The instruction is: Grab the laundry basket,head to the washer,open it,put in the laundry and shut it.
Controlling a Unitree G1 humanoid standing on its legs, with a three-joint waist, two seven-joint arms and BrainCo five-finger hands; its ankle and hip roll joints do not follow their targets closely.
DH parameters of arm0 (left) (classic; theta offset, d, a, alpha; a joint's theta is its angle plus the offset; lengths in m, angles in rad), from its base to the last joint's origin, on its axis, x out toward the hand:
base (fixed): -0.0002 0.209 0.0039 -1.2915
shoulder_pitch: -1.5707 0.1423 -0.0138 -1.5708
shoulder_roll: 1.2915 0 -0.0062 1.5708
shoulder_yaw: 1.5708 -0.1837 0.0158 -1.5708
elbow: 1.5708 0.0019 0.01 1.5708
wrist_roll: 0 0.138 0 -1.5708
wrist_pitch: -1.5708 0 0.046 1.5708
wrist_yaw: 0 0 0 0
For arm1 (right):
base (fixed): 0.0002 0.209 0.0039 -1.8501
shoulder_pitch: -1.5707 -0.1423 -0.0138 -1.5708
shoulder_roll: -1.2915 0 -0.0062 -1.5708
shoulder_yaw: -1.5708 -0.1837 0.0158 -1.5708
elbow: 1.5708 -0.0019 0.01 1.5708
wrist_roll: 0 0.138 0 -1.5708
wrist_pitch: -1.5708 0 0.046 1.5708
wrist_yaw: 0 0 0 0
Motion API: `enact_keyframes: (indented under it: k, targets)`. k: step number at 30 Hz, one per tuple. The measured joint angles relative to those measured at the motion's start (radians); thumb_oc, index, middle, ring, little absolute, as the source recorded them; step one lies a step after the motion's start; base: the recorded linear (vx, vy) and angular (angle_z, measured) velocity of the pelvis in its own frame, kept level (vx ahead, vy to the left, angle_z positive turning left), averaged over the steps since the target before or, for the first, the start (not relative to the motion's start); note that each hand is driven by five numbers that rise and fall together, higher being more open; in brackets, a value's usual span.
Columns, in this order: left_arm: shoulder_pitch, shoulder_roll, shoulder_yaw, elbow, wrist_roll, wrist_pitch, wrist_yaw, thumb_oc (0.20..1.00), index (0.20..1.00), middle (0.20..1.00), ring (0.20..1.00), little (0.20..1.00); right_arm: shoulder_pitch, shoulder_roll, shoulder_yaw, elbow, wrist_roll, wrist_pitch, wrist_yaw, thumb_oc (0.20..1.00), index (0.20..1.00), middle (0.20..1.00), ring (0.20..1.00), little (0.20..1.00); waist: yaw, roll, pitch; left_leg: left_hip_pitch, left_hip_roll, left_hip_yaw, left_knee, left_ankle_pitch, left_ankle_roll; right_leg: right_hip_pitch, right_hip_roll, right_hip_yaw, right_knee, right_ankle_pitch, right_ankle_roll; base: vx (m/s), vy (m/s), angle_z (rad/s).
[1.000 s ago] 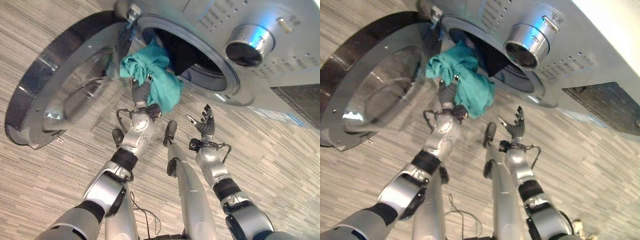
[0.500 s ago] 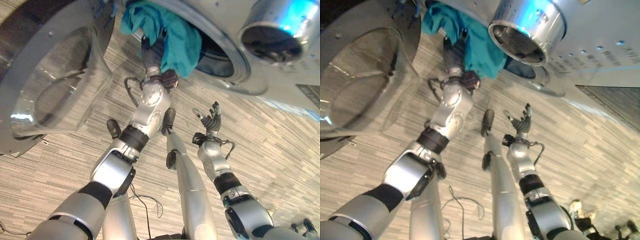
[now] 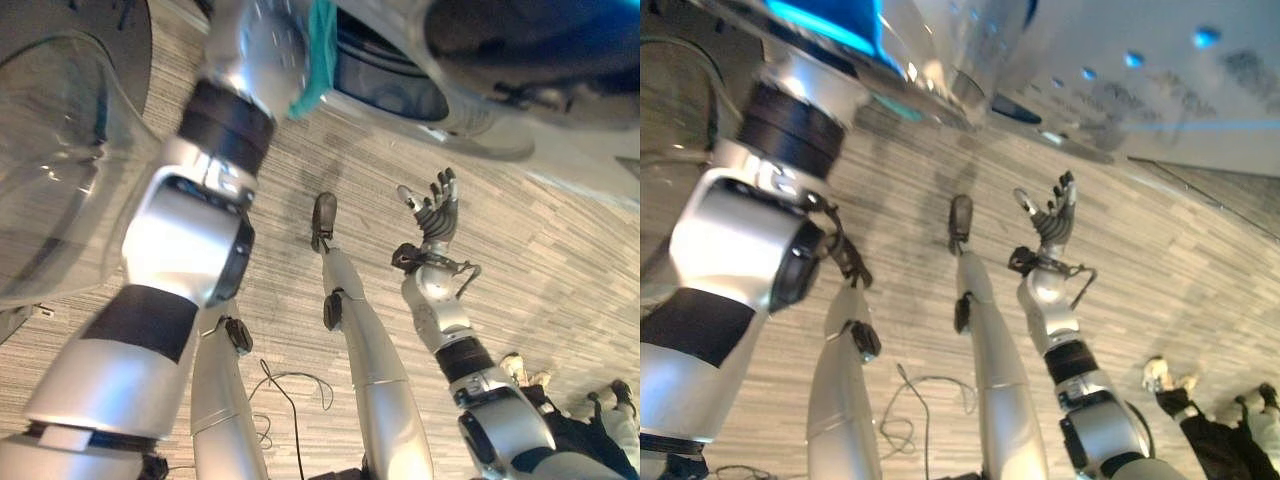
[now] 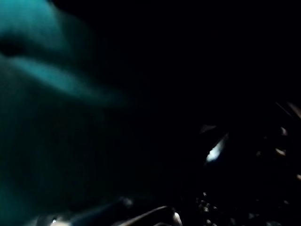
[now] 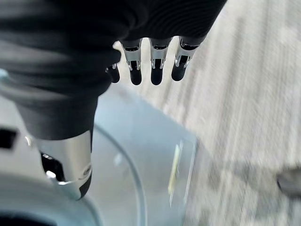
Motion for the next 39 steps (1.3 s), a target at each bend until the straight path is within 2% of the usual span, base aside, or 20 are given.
enact_keyframes:
  k: [2, 3, 4, 5, 8, 10, 14, 19, 21, 27, 29, 34, 39]
  targets:
    - [0.036, -0.016, -0.018, -0.093, -0.034, -0.015, -0.012, 0.200, 0.200, 0.200, 0.200, 0.200, 0.045, -0.013, -0.045, 0.005, -0.003, 0.017, 0.003, 1.000, 1.000, 1.000, 1.000, 1.000, 0.007, 0.002, 0.001, -0.008, -0.001, -0.002, 0.000, 0.002, -0.003, -0.007, 0.002, -0.003, 0.002, 0.002, 0.000, 0.02, -0.028, 0.02]
    - [0.101, -0.033, -0.016, -0.188, -0.034, -0.030, -0.018, 0.476, 0.476, 0.476, 0.476, 0.476, 0.075, -0.009, -0.064, 0.015, -0.003, 0.028, 0.002, 1.000, 1.000, 1.000, 1.000, 1.000, 0.008, 0.002, 0.001, -0.009, -0.001, -0.008, 0.000, 0.003, -0.004, -0.007, 0.000, -0.006, 0.006, 0.002, 0.000, 0.01, 0.007, 0.04]
    - [0.132, -0.047, -0.019, -0.231, -0.031, -0.039, -0.020, 0.595, 0.595, 0.595, 0.595, 0.595, 0.093, -0.008, -0.068, 0.013, -0.003, 0.034, 0.002, 1.000, 1.000, 1.000, 1.000, 1.000, 0.011, 0.002, 0.001, -0.010, -0.002, -0.011, -0.001, 0.003, -0.005, -0.007, 0.001, -0.008, 0.006, 0.002, 0.001, 0.01, 0.030, 0.05]
    - [0.184, -0.069, -0.030, -0.278, -0.025, -0.047, -0.022, 1.000, 1.000, 1.000, 1.000, 1.000, 0.120, -0.005, -0.069, 0.012, -0.002, 0.042, 0.003, 1.000, 1.000, 1.000, 1.000, 1.000, 0.017, 0.004, 0.003, -0.010, -0.004, -0.018, -0.001, 0.004, -0.005, -0.007, 0.000, -0.012, 0.009, 0.000, 0.002, 0.00, 0.053, 0.05]
    - [0.248, -0.060, -0.078, -0.281, 0.053, 0.001, -0.035, 1.000, 1.000, 1.000, 1.000, 1.000, 0.141, -0.003, -0.070, 0.006, 0.002, 0.044, 0.019, 1.000, 1.000, 1.000, 1.000, 1.000, 0.040, 0.026, 0.009, 0.003, -0.009, -0.025, -0.002, 0.004, -0.005, 0.005, -0.006, -0.016, 0.013, 0.000, 0.002, 0.00, 0.028, 0.03]
    - [0.323, -0.057, -0.126, -0.301, 0.130, 0.038, -0.107, 1.000, 1.000, 1.000, 1.000, 1.000, 0.141, 0.001, -0.064, -0.001, 0.018, 0.048, 0.037, 1.000, 1.000, 1.000, 1.000, 1.000, 0.076, 0.059, 0.010, 0.021, -0.013, -0.030, -0.002, 0.004, -0.005, 0.026, -0.009, -0.018, 0.013, 0.000, 0.003, 0.00, 0.000, 0.00]
    - [0.462, -0.049, -0.217, -0.304, 0.268, 0.121, -0.165, 1.000, 1.000, 1.000, 1.000, 1.000, 0.136, 0.006, -0.017, -0.009, 0.040, 0.055, 0.063, 1.000, 1.000, 1.000, 1.000, 1.000, 0.100, 0.084, -0.001, 0.046, -0.016, -0.037, -0.003, 0.003, -0.005, 0.056, -0.012, -0.025, 0.013, -0.003, 0.004, 0.00, 0.009, 0.03]
    - [0.661, -0.016, -0.464, -0.353, 0.588, 0.321, -0.283, 1.000, 1.000, 1.000, 1.000, 1.000, 0.138, 0.007, -0.020, 0.019, 0.040, 0.061, 0.084, 1.000, 1.000, 1.000, 1.000, 1.000, 0.107, 0.090, -0.005, 0.046, -0.029, -0.049, -0.005, 0.012, -0.003, 0.058, -0.025, -0.032, 0.028, -0.010, 0.009, 0.00, 0.044, 0.08]
    - [0.661, -0.016, -0.497, -0.372, 0.678, 0.373, -0.343, 1.000, 1.000, 1.000, 1.000, 1.000, 0.139, 0.007, -0.020, 0.026, 0.040, 0.066, 0.096, 1.000, 1.000, 1.000, 1.000, 1.000, 0.098, 0.090, -0.005, 0.046, -0.036, -0.049, -0.005, 0.015, 0.001, 0.058, -0.033, -0.033, 0.033, -0.013, 0.013, -0.01, 0.049, 0.05]
    - [0.600, -0.007, -0.493, -0.417, 0.754, 0.381, -0.389, 1.000, 1.000, 1.000, 1.000, 1.000, 0.146, 0.006, -0.021, 0.036, 0.056, 0.066, 0.127, 1.000, 1.000, 1.000, 1.000, 1.000, 0.089, 0.090, -0.005, 0.064, -0.038, -0.052, -0.006, 0.016, 0.003, 0.076, -0.036, -0.035, 0.036, -0.011, 0.015, -0.01, 0.051, 0.01]
    - [0.595, 0.038, -0.493, -0.477, 0.786, 0.374, -0.389, 1.000, 1.000, 1.000, 1.000, 1.000, 0.151, 0.005, -0.021, 0.050, 0.072, 0.065, 0.139, 1.000, 1.000, 1.000, 1.000, 1.000, 0.088, 0.090, -0.005, 0.083, -0.039, -0.051, -0.015, 0.016, 0.003, 0.090, -0.036, -0.035, 0.036, -0.011, 0.015, -0.01, 0.053, 0.00]
    - [0.637, 0.109, -0.464, -0.532, 0.772, 0.330, -0.390, 1.000, 1.000, 1.000, 1.000, 1.000, 0.157, 0.000, -0.018, 0.052, 0.085, 0.064, 0.162, 1.000, 1.000, 1.000, 1.000, 1.000, 0.091, 0.090, -0.005, 0.100, -0.040, -0.054, -0.016, 0.016, 0.002, 0.111, -0.037, -0.038, 0.036, -0.013, 0.016, 0.00, 0.029, 0.00]
    - [0.690, 0.107, -0.419, -0.532, 0.731, 0.303, -0.372, 1.000, 1.000, 1.000, 1.000, 1.000, 0.161, -0.002, 0.002, 0.039, 0.121, 0.055, 0.181, 1.000, 1.000, 1.000, 1.000, 1.000, 0.093, 0.089, -0.006, 0.099, -0.042, -0.076, -0.018, 0.019, 0.001, 0.121, -0.038, -0.056, 0.036, -0.019, 0.016, 0.00, -0.003, 0.06]
